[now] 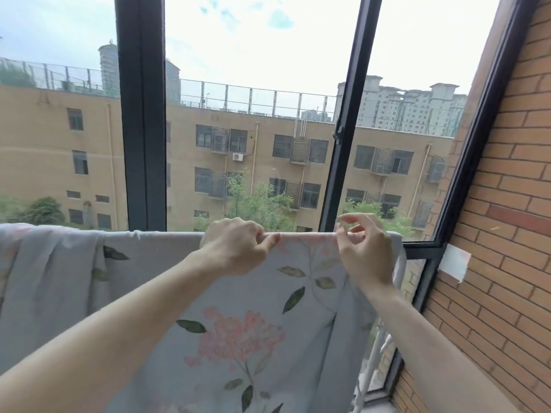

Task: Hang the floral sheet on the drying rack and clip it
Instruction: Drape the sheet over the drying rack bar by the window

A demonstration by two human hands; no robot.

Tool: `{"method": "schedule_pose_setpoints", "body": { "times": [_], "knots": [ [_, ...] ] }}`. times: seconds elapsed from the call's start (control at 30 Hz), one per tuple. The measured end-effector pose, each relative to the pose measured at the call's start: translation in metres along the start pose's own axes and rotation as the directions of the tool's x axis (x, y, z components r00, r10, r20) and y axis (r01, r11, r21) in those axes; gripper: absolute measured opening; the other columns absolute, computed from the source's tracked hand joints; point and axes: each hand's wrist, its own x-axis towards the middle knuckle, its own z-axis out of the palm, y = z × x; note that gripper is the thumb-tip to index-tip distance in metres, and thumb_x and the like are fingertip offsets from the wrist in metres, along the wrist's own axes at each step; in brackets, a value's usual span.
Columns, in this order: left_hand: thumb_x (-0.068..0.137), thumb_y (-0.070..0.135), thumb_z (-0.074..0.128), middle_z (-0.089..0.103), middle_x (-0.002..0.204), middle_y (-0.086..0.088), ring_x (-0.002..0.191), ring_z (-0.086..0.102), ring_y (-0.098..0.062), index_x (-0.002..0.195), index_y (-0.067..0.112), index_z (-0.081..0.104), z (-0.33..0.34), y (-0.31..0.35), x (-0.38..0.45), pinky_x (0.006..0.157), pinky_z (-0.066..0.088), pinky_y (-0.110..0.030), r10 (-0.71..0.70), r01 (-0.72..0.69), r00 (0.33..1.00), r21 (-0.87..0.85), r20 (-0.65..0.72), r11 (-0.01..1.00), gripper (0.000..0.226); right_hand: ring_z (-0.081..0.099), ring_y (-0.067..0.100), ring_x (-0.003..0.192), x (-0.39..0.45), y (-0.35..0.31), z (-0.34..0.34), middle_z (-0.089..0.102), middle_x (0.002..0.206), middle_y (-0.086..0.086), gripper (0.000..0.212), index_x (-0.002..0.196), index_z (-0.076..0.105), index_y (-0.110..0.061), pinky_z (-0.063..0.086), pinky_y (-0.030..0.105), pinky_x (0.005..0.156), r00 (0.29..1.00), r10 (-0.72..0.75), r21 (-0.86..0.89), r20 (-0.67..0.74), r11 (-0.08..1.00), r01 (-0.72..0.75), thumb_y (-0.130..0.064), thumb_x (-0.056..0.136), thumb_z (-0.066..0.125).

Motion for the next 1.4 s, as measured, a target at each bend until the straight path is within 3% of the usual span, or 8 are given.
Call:
{"method": "schedule_pose_setpoints", "body": {
  "times": [0.1, 0.37, 0.5, 0.6, 0.8, 0.93, 1.17, 1.4],
  "knots": [
    [0.1, 0.07, 0.033, 0.062, 0.065, 0.006, 0.065, 0.058, -0.015, 0.067, 0.018, 0.059, 0.003, 0.006, 0.001, 0.061, 0.041, -0.033, -0.04, 0.041, 0.999, 0.039, -0.021, 0.998, 0.067, 0.06, 0.011, 0.098, -0.019, 0.046, -0.032, 0.058, 0.11, -0.015, 0.027, 0.11, 0.065, -0.031, 0.052, 0.034, 0.093, 0.997, 0.059, -0.087, -0.045, 0.994, -0.062, -0.034, 0.087, 0.079],
    [0.101, 0.069, 0.034, 0.063, 0.066, 0.003, 0.067, 0.059, -0.015, 0.076, 0.017, 0.064, 0.001, 0.016, 0.001, 0.057, 0.035, -0.032, -0.13, 0.128, 0.991, 0.087, 0.013, 0.988, 0.066, 0.062, 0.01, 0.094, -0.054, 0.093, -0.045, 0.06, 0.109, -0.008, 0.065, 0.113, 0.055, -0.028, 0.055, 0.037, 0.077, 0.892, 0.396, 0.009, 0.216, 0.913, -0.408, -0.064, 0.069, 0.086],
    [0.101, 0.07, 0.033, 0.063, 0.068, 0.003, 0.07, 0.058, -0.016, 0.071, 0.016, 0.058, -0.001, 0.018, 0.002, 0.062, 0.037, -0.033, -0.154, 0.149, 0.987, 0.1, 0.052, 0.984, 0.067, 0.066, 0.006, 0.088, -0.049, 0.091, -0.043, 0.07, 0.095, -0.014, 0.041, 0.1, 0.065, -0.029, 0.05, 0.027, 0.069, 0.864, 0.41, 0.038, 0.291, 0.898, -0.439, -0.06, 0.077, 0.081],
    [0.101, 0.071, 0.032, 0.063, 0.068, 0.002, 0.072, 0.06, -0.017, 0.07, 0.017, 0.056, -0.002, 0.015, 0.002, 0.064, 0.041, -0.034, -0.166, 0.158, 0.983, 0.09, 0.084, 0.983, 0.067, 0.069, 0.006, 0.081, -0.038, 0.094, -0.043, 0.074, 0.083, -0.014, 0.007, 0.085, 0.074, -0.029, 0.047, 0.022, 0.064, 0.894, 0.361, 0.076, 0.266, 0.917, -0.393, -0.034, 0.09, 0.075],
    [0.099, 0.076, 0.029, 0.066, 0.071, 0.004, 0.079, 0.063, -0.019, 0.081, 0.019, 0.067, -0.003, 0.015, 0.005, 0.073, 0.049, -0.035, -0.167, 0.157, 0.981, 0.107, 0.097, 0.982, 0.071, 0.067, 0.017, 0.071, -0.03, 0.102, -0.046, 0.07, 0.077, -0.005, 0.015, 0.084, 0.068, -0.023, 0.059, 0.04, 0.064, 0.931, 0.352, 0.213, 0.096, 0.906, -0.365, -0.021, 0.099, 0.065],
    [0.097, 0.079, 0.027, 0.068, 0.074, 0.006, 0.08, 0.063, -0.017, 0.083, 0.026, 0.071, -0.003, 0.016, 0.007, 0.074, 0.05, -0.035, -0.185, 0.172, 0.974, 0.104, 0.133, 0.98, 0.07, 0.061, 0.013, 0.068, 0.012, 0.089, -0.059, 0.065, 0.08, -0.004, 0.013, 0.093, 0.064, -0.013, 0.048, 0.017, 0.057, 0.94, 0.34, 0.269, -0.017, 0.907, -0.323, -0.016, 0.104, 0.058],
    [0.094, 0.083, 0.022, 0.073, 0.101, 0.007, 0.093, 0.065, -0.019, 0.113, 0.046, 0.074, -0.009, 0.006, 0.01, 0.087, 0.053, -0.037, -0.304, 0.295, 0.916, 0.075, 0.262, 0.953, 0.067, 0.063, 0.022, 0.094, 0.133, 0.098, -0.06, 0.07, 0.105, 0.006, 0.021, 0.111, 0.07, -0.007, 0.042, 0.024, 0.076, 0.896, 0.431, 0.113, -0.104, 0.9, -0.42, -0.024, 0.104, 0.058],
    [0.096, 0.082, 0.018, 0.07, 0.124, 0.001, 0.11, 0.063, -0.024, 0.125, 0.035, 0.07, -0.008, 0.014, 0.019, 0.096, 0.05, -0.038, -0.37, 0.352, 0.875, 0.114, 0.312, 0.929, 0.076, 0.067, 0.038, 0.112, 0.151, 0.133, -0.044, 0.07, 0.123, 0.02, 0.029, 0.113, 0.072, -0.005, 0.053, 0.037, 0.092, 0.846, 0.524, -0.304, 0.096, 0.825, -0.476, -0.028, 0.098, 0.065]
  ]
}}
